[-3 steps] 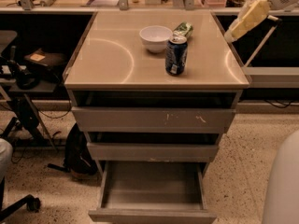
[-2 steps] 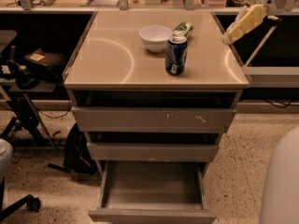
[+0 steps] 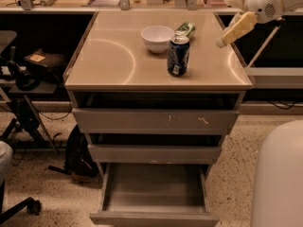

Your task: Place pepsi can into bottom drawer

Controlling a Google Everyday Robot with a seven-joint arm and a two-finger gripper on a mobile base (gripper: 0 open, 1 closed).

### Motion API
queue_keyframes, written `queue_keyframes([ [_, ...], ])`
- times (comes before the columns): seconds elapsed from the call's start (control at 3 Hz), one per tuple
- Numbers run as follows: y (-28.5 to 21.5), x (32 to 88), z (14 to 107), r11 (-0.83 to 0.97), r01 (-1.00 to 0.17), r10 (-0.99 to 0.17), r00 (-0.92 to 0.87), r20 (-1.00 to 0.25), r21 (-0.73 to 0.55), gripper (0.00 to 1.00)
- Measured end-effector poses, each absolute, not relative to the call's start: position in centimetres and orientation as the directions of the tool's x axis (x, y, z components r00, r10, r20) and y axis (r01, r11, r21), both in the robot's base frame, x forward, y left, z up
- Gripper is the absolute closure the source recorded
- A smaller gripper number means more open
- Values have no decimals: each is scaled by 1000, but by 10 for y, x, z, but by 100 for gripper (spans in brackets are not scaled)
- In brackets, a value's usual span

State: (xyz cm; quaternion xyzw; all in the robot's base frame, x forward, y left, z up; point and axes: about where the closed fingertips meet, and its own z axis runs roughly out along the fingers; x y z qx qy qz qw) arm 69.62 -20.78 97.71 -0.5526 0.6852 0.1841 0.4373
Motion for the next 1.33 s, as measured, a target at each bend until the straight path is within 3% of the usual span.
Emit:
queue_keyframes([
  [0.67, -162, 716, 892, 240, -970, -510, -92, -855, -39, 0],
  [1.33, -145, 722, 866, 219, -976, -492, -124, -862, 15, 0],
])
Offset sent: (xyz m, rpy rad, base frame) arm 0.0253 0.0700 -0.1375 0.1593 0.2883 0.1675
